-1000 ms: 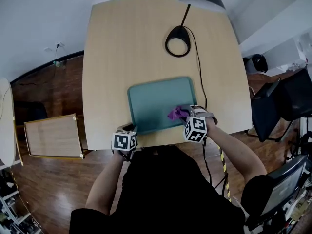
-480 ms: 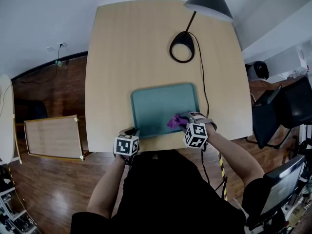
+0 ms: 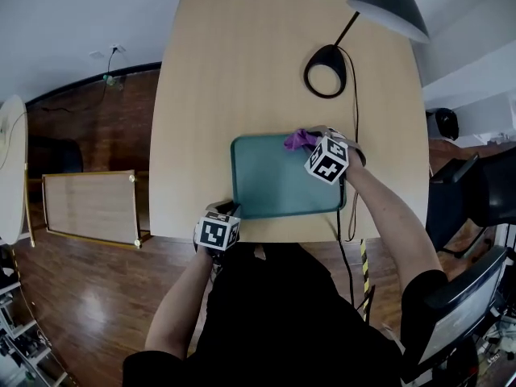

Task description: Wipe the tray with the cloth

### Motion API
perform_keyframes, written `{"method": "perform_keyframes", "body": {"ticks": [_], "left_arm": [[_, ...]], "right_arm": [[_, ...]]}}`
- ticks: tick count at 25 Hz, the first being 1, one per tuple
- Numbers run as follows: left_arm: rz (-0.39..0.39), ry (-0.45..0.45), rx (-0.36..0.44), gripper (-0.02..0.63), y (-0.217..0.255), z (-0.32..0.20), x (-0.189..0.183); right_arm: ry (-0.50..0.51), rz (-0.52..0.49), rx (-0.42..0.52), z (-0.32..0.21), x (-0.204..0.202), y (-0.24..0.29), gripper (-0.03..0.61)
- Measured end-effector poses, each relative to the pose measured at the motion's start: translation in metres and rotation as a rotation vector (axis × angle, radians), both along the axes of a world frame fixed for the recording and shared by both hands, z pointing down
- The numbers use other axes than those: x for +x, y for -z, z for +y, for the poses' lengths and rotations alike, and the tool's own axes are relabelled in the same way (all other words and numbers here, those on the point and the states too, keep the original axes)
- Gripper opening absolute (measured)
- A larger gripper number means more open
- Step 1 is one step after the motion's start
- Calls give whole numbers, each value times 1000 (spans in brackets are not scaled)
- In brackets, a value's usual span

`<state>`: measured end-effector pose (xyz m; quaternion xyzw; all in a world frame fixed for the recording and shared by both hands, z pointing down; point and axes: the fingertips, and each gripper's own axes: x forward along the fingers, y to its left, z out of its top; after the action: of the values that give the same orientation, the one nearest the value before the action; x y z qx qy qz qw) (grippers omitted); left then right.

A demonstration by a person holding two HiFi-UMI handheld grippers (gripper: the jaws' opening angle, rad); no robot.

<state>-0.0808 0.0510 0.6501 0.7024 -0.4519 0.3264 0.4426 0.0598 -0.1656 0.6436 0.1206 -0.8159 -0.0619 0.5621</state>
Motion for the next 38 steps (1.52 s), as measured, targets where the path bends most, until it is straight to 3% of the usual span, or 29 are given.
{"method": "perform_keyframes", "body": {"ticks": [6,14,23,31,38], "left_arm": [[4,13,10,87,-2,1,-3],[1,12,-3,89,-4,2,-8],[17,-4,-12,91,-5,-4,-5],[-24,-68,-11,98,-4,-4,-2],[-19,-57,-12,98,-3,1,-6]], "right_arm": [[-3,12,-16,12,-7,-1,106],[68,-15,-52,105,-8,-3,106],[66,-62,-137,187,-3,-3,106],[18,-87,-194,195,-4,-4,104],[120,-70,-174,160,-23,-6,104]]}}
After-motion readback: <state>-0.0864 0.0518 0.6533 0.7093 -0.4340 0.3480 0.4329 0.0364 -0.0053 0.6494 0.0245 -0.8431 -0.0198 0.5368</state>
